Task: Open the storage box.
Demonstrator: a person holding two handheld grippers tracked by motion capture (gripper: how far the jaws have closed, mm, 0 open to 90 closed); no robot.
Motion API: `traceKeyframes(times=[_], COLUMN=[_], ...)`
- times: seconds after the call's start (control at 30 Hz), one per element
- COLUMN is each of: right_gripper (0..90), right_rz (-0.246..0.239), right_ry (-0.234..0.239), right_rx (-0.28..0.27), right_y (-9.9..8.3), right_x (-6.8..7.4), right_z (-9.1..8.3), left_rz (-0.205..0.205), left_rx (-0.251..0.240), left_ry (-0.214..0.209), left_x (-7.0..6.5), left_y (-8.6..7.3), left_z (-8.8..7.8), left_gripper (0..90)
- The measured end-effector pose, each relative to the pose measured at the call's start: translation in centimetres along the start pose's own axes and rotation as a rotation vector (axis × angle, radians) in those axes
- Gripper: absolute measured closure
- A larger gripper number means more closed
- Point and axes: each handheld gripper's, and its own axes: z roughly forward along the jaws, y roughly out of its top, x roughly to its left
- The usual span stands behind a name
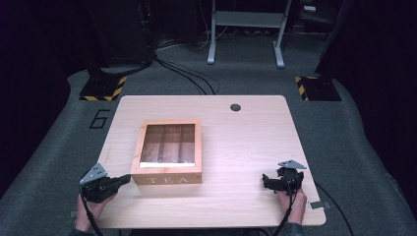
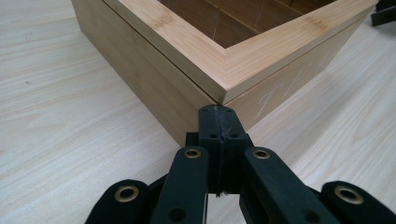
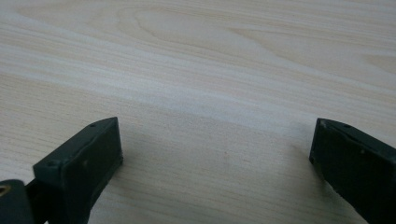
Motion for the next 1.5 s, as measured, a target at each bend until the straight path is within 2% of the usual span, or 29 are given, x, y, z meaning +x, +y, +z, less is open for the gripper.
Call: traceKeyframes(times=[0.1, 0.23, 0.47, 0.83, 0.9, 1.03, 1.13, 1.2, 1.27, 1.5], right_gripper=[1.9, 1.9, 1.9, 1.9, 1.9, 1.9, 1.9, 1.9, 1.9, 1.9], right_rz=[0.0, 0.0, 0.003, 0.0, 0.0, -0.001, 0.002, 0.0, 0.002, 0.003], right_ry=[-0.001, 0.0, -0.001, 0.0, -0.001, 0.0, -0.001, 0.0, -0.001, -0.001], right_rx=[0.001, -0.001, -0.002, 0.0, 0.0, 0.001, -0.001, -0.002, -0.001, -0.002], right_y=[0.0, 0.0, 0.0, 0.0, 0.0, 0.0, 0.0, 0.0, 0.0, 0.0], right_x=[0.0, 0.0, 0.0, 0.0, 0.0, 0.0, 0.0, 0.0, 0.0, 0.0], right_z=[0.0, 0.0, 0.0, 0.0, 0.0, 0.0, 0.0, 0.0, 0.0, 0.0], left_rz=[-0.02, -0.022, -0.033, -0.033, -0.023, -0.026, -0.025, -0.026, -0.021, -0.004], left_rx=[-0.012, -0.012, -0.03, -0.076, -0.072, -0.105, -0.104, -0.128, -0.123, -0.157], left_ry=[-0.022, -0.039, -0.049, -0.045, -0.043, -0.034, -0.036, -0.04, -0.044, -0.043], left_x=[0.3, 0.5, 0.6, 0.4, 0.3, 0.2, 0.2, 0.1, 0.1, -0.2], left_y=[-0.2, -0.3, -0.5, -0.3, -0.2, 0.0, 0.0, 0.2, 0.4, 1.5], left_z=[0.0, -0.1, -0.1, -0.1, -0.2, -0.1, -0.2, -0.2, -0.1, 0.5], left_gripper=[89.9, 89.9, 89.8, 89.3, 88.8, 88.7, 88.6, 88.9, 88.8, 88.2])
